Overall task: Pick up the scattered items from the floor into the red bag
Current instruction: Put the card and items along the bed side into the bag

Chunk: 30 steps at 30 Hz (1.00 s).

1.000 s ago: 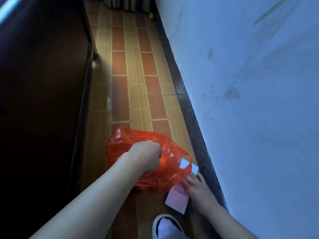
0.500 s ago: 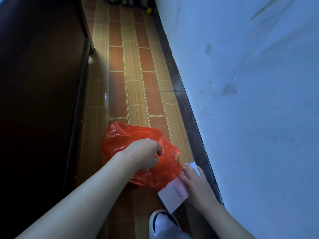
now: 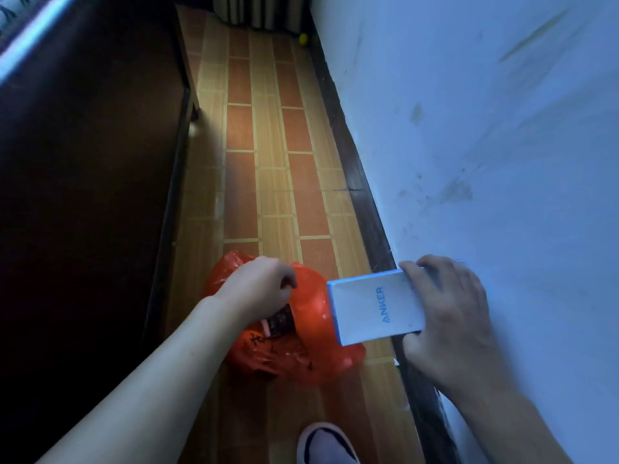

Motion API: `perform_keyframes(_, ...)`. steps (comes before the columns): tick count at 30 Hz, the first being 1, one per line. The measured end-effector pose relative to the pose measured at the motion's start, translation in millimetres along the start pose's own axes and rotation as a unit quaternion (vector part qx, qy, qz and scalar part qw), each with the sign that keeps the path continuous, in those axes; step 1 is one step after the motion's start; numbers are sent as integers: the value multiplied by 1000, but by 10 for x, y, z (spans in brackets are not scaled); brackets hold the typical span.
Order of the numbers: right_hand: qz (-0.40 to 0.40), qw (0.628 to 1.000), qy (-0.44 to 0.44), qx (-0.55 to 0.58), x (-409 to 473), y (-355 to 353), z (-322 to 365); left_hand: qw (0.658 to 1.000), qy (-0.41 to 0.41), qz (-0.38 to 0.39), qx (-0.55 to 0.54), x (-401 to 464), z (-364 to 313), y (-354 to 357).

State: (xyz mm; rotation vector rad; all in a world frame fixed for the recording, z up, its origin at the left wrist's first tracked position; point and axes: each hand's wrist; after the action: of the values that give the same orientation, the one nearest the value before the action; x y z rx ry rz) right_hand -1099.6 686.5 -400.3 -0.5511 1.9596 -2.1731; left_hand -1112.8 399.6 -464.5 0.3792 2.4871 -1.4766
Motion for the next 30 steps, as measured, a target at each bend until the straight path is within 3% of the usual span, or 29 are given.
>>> perform_keyframes(2,-3,1000,-23,0,164,3,129,996,-24,-81,9,-39,101,-94)
perform_keyframes(4,15,999,-49,-1,299,86,280,992,-49,-113,40,-62,182,-133)
perform_keyframes(7,67,995,-73,-19,395,275,474,989,-105,-74,75,-114,250,-71)
perform_keyframes(12,127,987,-89,-48,323,536,625,986,-150,-52,39,-199,385,142)
perform_keyframes(20,178,975,-55,-124,265,748,567,986,-159,21,53,-230,540,372)
perform_keyframes(23,180,972,-23,-147,344,752,492,985,-164,-34,34,-216,563,389)
perform_keyframes(26,152,977,-7,-147,367,655,503,976,-163,-132,-55,-183,532,323)
perform_keyframes(30,108,988,-42,-99,328,534,643,961,-129,-216,-116,-155,342,143)
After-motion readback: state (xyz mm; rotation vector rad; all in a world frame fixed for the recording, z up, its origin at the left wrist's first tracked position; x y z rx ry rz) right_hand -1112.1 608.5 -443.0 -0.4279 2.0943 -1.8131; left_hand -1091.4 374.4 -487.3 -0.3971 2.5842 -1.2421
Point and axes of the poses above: each hand's wrist, its own x-axis towards the middle knuckle, its own y-axis out of the palm, z = x × y, and after that the axes turned 4 degrees about z, right-handed
